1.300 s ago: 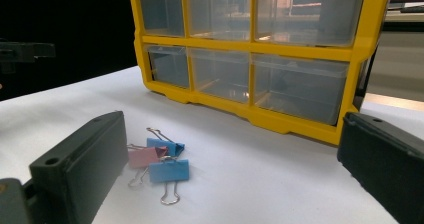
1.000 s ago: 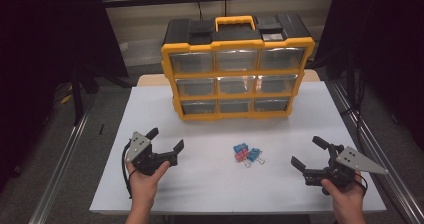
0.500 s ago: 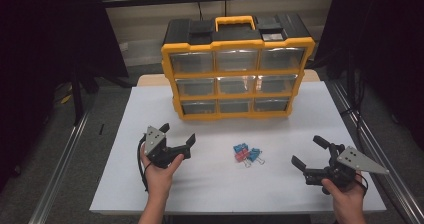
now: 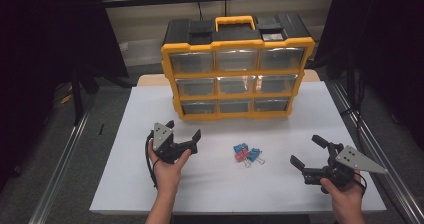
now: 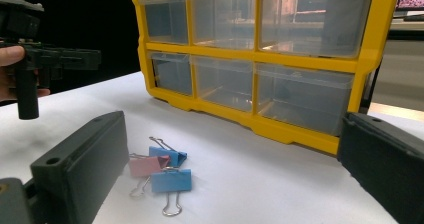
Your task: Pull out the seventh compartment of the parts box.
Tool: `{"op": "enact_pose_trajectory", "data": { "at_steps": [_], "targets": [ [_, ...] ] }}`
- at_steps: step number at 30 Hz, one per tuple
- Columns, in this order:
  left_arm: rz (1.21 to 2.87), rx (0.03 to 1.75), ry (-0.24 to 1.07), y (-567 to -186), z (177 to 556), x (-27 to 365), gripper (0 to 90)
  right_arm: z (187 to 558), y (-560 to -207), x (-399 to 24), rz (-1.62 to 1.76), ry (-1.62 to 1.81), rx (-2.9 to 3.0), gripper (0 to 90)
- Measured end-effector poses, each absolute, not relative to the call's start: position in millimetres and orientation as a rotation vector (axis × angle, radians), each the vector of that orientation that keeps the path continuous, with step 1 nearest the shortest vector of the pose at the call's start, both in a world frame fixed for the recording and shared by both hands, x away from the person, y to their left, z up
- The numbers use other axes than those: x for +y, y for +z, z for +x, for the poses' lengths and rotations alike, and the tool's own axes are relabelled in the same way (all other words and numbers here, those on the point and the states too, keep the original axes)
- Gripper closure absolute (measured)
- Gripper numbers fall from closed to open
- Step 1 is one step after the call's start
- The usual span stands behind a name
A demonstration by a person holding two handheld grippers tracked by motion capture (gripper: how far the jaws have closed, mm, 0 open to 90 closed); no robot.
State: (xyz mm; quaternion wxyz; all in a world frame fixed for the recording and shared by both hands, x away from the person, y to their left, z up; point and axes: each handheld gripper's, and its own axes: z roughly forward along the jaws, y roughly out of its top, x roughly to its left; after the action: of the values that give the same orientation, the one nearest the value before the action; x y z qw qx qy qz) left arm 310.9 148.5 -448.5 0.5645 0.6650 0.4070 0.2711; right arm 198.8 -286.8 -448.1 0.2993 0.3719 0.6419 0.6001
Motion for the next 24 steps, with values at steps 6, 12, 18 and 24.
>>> {"op": "enact_pose_trajectory", "data": {
  "at_steps": [6,12,18,24],
  "targets": [
    [1.557,0.964,0.653,-450,314,140,0.8,200,-448,-286,0.986,1.602,1.701,0.3],
    [1.566,0.990,0.665,-453,317,134,0.8,200,-448,-287,0.993,1.599,1.696,0.2],
    [1.557,0.991,0.679,-452,321,126,0.9,200,-448,-287,0.993,1.604,1.691,0.2],
    [1.570,0.998,0.693,-453,325,119,0.8,200,-448,-287,0.993,1.609,1.690,0.2]
  ]
}}
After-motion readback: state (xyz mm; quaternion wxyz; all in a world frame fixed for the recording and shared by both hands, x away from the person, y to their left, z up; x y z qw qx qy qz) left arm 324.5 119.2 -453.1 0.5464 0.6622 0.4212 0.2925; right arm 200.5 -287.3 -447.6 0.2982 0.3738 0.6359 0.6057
